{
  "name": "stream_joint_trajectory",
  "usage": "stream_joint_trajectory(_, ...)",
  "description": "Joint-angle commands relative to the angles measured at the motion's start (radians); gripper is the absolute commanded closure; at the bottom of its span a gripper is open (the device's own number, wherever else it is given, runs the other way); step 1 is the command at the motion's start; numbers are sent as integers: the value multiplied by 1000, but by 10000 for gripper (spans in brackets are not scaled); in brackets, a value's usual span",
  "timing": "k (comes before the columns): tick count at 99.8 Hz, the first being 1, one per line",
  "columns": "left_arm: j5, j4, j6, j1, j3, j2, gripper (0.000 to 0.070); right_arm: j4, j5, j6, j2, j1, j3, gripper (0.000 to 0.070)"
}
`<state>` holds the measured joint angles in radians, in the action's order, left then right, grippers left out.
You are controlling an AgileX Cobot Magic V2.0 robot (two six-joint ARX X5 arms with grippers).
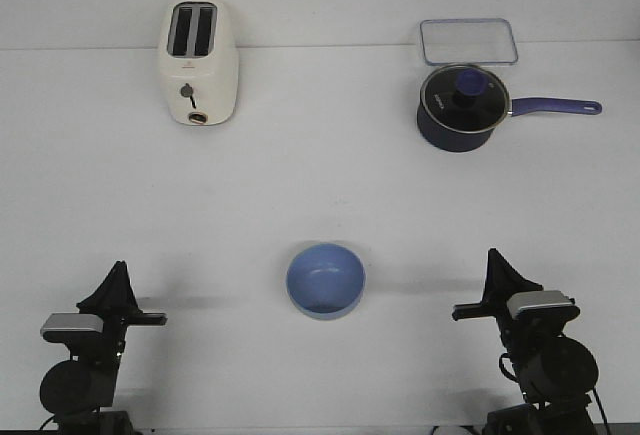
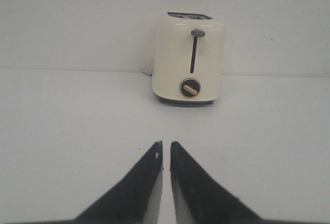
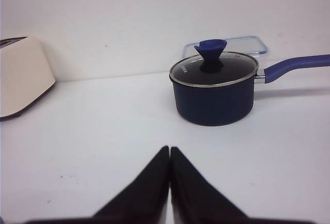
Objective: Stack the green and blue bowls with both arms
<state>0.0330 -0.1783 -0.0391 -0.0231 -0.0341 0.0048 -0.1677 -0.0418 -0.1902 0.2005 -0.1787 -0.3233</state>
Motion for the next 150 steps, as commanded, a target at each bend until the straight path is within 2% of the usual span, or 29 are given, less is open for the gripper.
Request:
stream_joint_trajectory(1, 5, -11, 8, -1, 20, 0, 686, 11, -1, 5, 2, -3, -2, 700)
stream_joint_trajectory(63, 5, -6, 8, -1, 20, 0, 686, 10, -6, 16, 1, -3, -2, 700)
stream_joint_trajectory(70, 5, -6, 8, -1, 20, 0, 685, 9, -19, 100, -5, -2, 0, 700)
stream_joint_trajectory(77, 5, -6, 8, -1, 20, 0, 686, 16, -18, 240, -32, 13, 21, 700)
stream_joint_trajectory(83, 5, -6, 8, -1, 20, 0, 686, 37, 8, 346, -67, 44, 59, 700)
stream_joint_trajectory(89, 5, -5, 8, -1, 20, 0, 686, 59, 47, 394, -106, 85, 102, 700)
stream_joint_trajectory(105, 5, -5, 8, -1, 20, 0, 685, 64, 68, 443, -203, 172, 204, 700)
stream_joint_trajectory(121, 5, -5, 8, -1, 20, 0, 686, 171, 61, 461, -199, 205, 311, 700)
stream_joint_trajectory(150, 5, -2, 8, -1, 20, 0, 686, 140, 68, 452, -199, 205, 310, 700)
